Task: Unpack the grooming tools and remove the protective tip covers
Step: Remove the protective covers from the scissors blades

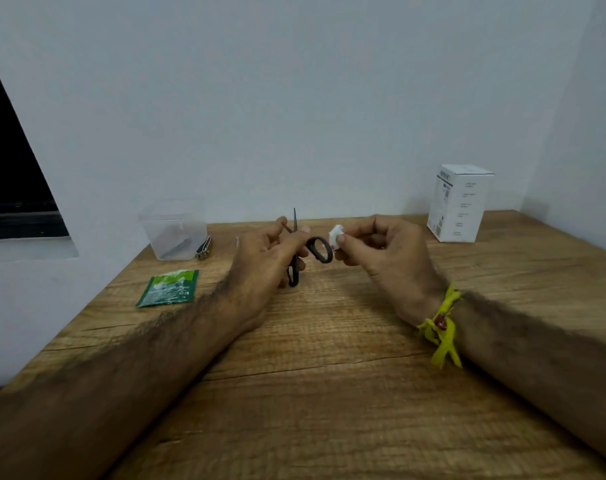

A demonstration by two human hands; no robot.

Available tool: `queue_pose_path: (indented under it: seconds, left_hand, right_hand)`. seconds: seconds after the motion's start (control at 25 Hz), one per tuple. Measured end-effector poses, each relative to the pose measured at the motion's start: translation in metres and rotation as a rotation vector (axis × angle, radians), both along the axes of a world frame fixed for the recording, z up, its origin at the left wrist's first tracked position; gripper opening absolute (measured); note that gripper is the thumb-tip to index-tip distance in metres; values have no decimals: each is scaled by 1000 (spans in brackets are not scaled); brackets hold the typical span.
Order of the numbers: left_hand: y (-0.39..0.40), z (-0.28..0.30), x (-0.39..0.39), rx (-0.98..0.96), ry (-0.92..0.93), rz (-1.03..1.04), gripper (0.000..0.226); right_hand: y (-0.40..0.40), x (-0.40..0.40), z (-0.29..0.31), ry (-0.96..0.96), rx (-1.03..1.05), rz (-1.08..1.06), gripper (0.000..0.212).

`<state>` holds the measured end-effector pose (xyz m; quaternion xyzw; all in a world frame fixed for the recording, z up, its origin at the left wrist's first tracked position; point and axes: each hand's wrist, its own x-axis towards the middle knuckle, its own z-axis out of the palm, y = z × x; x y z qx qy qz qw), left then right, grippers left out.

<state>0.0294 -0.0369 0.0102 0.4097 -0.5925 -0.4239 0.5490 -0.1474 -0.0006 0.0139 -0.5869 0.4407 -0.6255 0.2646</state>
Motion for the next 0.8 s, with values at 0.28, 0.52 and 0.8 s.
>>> queue_pose_path:
  seconds: [0.28,0.52,0.8]
  left_hand:
    - [-1,3,3,99,117,-107,32]
    - [17,13,6,118,126,-106,26]
    - [28,7,23,64,61,-61,15]
  right_hand:
    - [-5,1,4,237,-125,-153,10]
    - [0,5,3,438,-195,-216,8]
    - [-10,57,11,136,-99,-326,10]
